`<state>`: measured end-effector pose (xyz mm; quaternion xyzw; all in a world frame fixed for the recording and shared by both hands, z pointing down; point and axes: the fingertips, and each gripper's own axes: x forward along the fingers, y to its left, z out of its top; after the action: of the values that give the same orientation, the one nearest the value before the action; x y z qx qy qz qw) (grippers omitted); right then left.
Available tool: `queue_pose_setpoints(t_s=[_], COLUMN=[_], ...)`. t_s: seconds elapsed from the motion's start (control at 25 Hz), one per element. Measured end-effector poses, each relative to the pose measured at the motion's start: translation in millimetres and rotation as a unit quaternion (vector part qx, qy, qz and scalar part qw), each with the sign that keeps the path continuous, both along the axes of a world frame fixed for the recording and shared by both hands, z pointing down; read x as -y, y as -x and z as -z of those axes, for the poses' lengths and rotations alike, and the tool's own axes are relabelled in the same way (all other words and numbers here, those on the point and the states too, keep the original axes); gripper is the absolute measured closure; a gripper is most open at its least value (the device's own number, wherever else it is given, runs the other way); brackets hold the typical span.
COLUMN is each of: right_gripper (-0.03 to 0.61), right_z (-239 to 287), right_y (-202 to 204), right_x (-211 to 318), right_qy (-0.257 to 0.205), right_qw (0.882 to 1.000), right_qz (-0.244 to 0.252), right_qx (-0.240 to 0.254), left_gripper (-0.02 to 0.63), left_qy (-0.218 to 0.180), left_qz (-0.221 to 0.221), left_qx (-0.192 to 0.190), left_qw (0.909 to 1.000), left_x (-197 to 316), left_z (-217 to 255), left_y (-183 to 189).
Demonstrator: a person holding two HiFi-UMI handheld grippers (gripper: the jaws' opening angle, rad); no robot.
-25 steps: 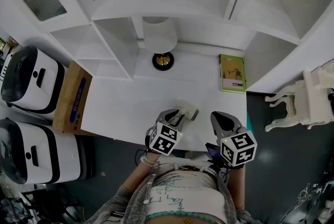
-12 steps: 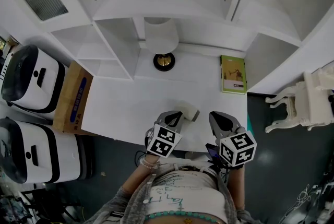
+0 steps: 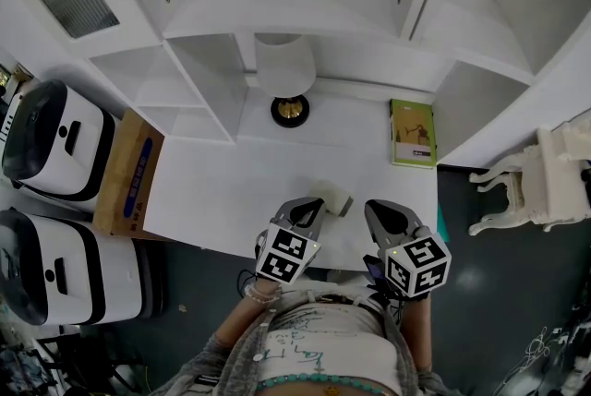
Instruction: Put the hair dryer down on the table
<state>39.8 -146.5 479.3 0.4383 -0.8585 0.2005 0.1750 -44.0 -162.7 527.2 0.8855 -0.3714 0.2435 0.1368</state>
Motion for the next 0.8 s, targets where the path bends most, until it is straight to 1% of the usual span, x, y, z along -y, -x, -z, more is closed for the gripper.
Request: queue_pose_setpoints(t_s=[0.44,0.8], right_gripper=[0.549,0.549], right_z=[5.3,13.5], right_y=[16.4,25.0], right_x=[-1.8,-0.5], right_qy=[-0.007,-0.014], right_qw=[1.0,0.999], right_qz=[0.02,0.018], right_qx=[0.006,0.035], left_gripper=[0.614,0.614], left_qy=[-0.021,-0.042], left_qz=[0.003,0.011], left_qx=[-0.039,-0.063], left_qw=[0.999,0.997], left_x=[1.0,2.3], left_z=[29.0,50.9], left_y=[-4.4,-6.1])
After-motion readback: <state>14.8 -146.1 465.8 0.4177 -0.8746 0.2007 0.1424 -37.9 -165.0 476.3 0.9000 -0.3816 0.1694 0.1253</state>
